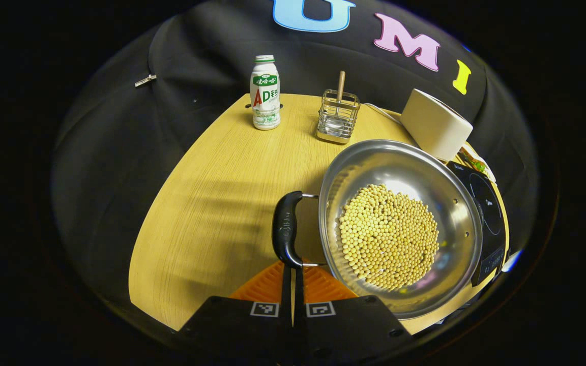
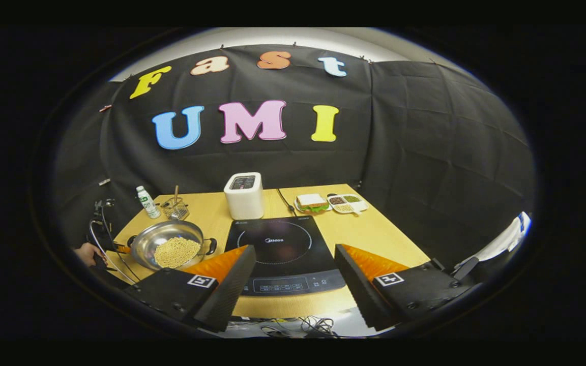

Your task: First push the handle of the pot to place it horizontally, then grasp the pot with both hands and set it on the induction cooktop.

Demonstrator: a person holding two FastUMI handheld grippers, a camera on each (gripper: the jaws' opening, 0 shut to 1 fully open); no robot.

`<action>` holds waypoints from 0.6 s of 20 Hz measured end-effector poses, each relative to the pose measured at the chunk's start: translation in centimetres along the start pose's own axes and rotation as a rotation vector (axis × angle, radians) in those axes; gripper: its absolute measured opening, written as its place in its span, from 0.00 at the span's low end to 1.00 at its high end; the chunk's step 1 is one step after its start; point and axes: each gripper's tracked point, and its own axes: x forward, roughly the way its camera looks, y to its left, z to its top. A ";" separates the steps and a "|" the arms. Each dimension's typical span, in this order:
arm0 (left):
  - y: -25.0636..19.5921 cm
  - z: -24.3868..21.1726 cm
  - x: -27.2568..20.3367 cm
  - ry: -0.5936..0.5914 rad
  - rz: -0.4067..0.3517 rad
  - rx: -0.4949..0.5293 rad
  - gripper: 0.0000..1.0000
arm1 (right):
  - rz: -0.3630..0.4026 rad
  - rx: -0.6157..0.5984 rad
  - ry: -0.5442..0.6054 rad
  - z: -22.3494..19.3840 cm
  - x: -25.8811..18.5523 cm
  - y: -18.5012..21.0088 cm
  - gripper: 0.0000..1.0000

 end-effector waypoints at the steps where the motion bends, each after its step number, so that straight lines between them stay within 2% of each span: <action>1: 0.0 0.2 0.1 0.000 -0.002 -0.004 0.05 | 0.004 -0.001 0.005 -0.1 0.3 0.2 0.98; 6: 0.7 0.2 -1.2 -0.017 0.014 0.005 0.05 | 0.047 0.005 0.030 -0.6 1.5 2.3 0.98; 12: 1.9 1.5 -5.0 -0.096 0.020 -0.017 0.05 | 0.172 0.069 0.070 -1.5 4.8 8.0 0.99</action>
